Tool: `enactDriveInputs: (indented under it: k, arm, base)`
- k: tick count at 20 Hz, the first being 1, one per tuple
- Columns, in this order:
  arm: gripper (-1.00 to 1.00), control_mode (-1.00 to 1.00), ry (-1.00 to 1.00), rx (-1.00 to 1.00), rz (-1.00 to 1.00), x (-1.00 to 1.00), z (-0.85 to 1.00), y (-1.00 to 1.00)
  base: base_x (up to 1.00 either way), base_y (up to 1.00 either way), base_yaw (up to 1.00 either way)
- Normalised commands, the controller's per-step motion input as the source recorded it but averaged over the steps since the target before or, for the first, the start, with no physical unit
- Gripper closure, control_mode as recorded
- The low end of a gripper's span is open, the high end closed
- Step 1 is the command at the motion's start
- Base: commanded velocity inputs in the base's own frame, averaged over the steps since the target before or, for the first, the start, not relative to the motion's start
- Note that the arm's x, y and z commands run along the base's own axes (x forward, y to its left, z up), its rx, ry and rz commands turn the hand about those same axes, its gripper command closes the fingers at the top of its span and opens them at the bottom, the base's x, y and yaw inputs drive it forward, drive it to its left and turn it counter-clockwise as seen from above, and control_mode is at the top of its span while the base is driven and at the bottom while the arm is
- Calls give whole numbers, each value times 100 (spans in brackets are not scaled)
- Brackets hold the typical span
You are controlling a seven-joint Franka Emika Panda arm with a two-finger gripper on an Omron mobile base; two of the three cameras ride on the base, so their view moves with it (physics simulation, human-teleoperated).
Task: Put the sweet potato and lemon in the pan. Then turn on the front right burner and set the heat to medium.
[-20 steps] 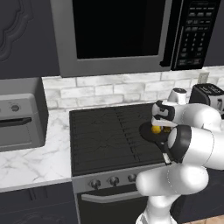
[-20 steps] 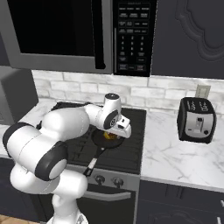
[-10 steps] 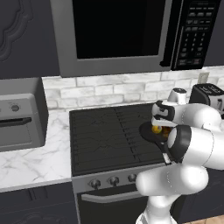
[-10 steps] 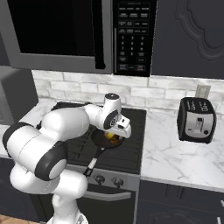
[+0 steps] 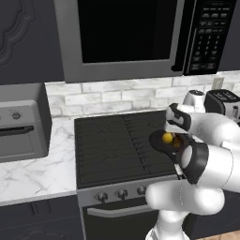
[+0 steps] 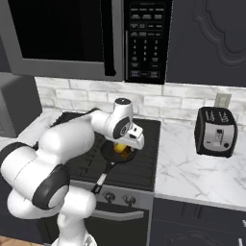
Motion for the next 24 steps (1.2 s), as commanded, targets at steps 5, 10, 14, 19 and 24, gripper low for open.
enactDriveInputs:
  k: [5,10,14,19,24]
  arm:
    - [-100,-100,-2,0,0,-77,11,-10]
    - [-100,-100,-16,0,0,-80,0,-29]
    - [-100,-100,-29,0,3,-96,0,-37]
    - [-100,-100,-36,0,13,-82,0,-19]
    - [-100,-100,-41,0,22,-59,-27,0]
  base:
    - [0,0,0]
    - [0,0,0]
    - [0,0,0]
    - [0,0,0]
    - [0,0,0]
